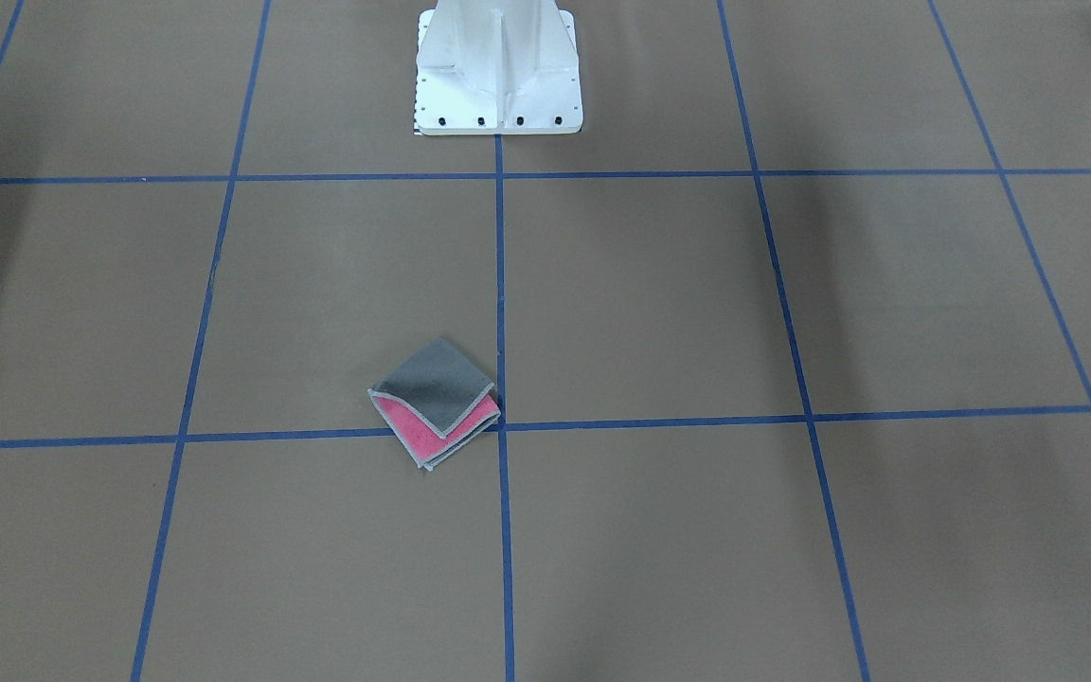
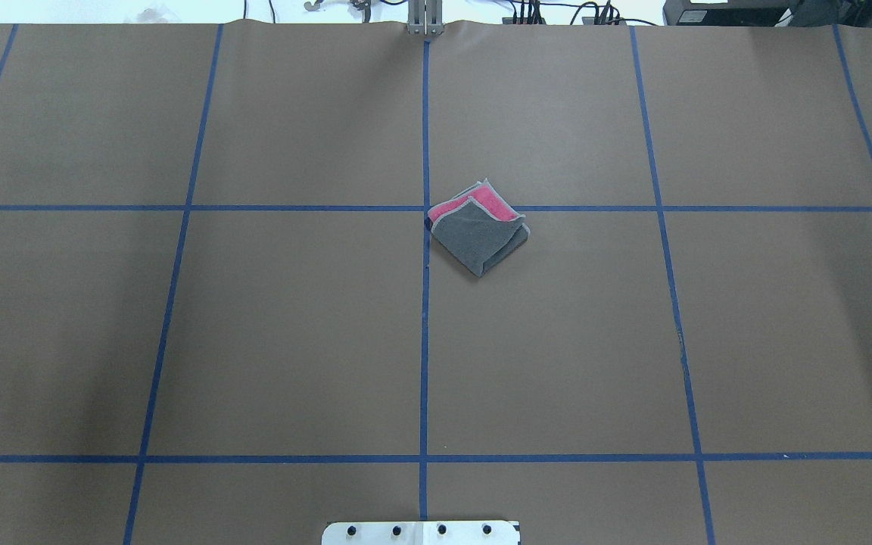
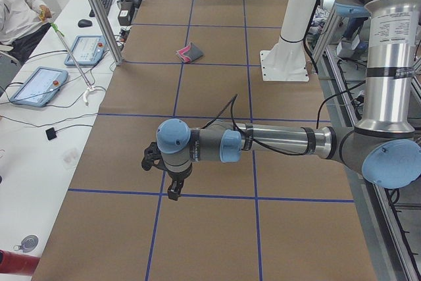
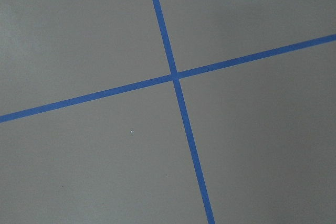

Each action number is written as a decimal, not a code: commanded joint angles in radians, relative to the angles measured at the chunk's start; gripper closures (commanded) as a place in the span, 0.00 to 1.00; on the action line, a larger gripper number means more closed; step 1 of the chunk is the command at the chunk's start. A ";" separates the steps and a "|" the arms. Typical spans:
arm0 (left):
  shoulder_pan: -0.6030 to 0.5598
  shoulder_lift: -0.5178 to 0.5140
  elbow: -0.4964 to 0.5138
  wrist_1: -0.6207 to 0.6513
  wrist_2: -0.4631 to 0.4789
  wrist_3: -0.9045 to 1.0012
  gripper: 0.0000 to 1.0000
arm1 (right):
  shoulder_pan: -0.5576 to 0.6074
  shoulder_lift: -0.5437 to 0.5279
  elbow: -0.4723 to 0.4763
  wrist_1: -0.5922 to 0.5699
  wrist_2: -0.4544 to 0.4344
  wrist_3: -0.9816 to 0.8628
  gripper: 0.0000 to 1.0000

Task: Fold towel twice with both arms

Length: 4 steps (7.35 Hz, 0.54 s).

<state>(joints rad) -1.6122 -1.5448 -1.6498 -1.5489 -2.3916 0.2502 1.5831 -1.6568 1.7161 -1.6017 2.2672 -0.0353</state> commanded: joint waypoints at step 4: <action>0.000 0.000 0.013 0.000 0.000 0.000 0.00 | 0.000 -0.008 -0.004 0.000 0.000 0.000 0.00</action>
<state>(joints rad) -1.6122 -1.5443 -1.6420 -1.5488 -2.3915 0.2500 1.5831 -1.6630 1.7140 -1.6015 2.2672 -0.0353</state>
